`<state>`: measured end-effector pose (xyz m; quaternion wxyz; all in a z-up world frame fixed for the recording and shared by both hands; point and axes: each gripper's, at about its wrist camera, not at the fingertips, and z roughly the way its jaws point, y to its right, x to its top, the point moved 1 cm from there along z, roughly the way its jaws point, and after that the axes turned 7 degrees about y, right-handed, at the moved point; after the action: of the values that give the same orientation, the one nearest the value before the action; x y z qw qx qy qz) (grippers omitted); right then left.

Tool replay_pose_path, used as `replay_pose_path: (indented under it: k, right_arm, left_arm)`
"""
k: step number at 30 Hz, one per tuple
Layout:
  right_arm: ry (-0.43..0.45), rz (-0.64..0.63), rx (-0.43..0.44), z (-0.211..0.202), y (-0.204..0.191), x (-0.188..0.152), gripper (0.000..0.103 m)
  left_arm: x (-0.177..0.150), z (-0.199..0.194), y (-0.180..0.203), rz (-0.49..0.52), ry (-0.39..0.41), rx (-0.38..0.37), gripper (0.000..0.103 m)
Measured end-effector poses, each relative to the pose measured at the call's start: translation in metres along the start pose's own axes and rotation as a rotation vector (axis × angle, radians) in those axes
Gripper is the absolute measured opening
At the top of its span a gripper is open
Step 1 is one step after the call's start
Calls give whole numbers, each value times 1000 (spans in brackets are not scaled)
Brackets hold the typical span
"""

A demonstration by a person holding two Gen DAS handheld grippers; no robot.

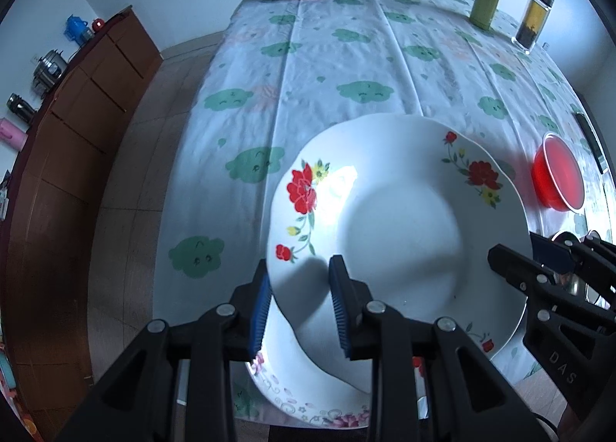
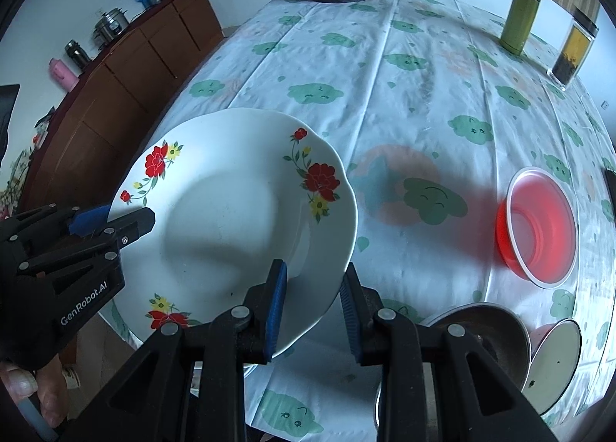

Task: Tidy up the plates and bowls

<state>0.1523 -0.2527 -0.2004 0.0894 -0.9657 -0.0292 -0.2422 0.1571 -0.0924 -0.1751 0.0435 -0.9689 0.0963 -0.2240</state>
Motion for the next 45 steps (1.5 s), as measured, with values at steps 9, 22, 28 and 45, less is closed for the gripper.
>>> replay_pose_path:
  k: [9, 22, 28, 45]
  right_arm:
    - [1, -31, 19, -1, -11, -7, 30]
    - [2, -75, 44, -1, -25, -14, 30]
    - [-1, -94, 48, -2, -33, -18, 30]
    - [-29, -144, 51, 2, -54, -34, 30]
  left_arm:
    - [-12, -5, -6, -21, -8, 32, 28]
    - [-27, -11, -19, -61, -16, 54, 28]
    - [-37, -12, -26, -79, -21, 54, 28]
    - [-61, -4, -40, -122, -59, 45, 29]
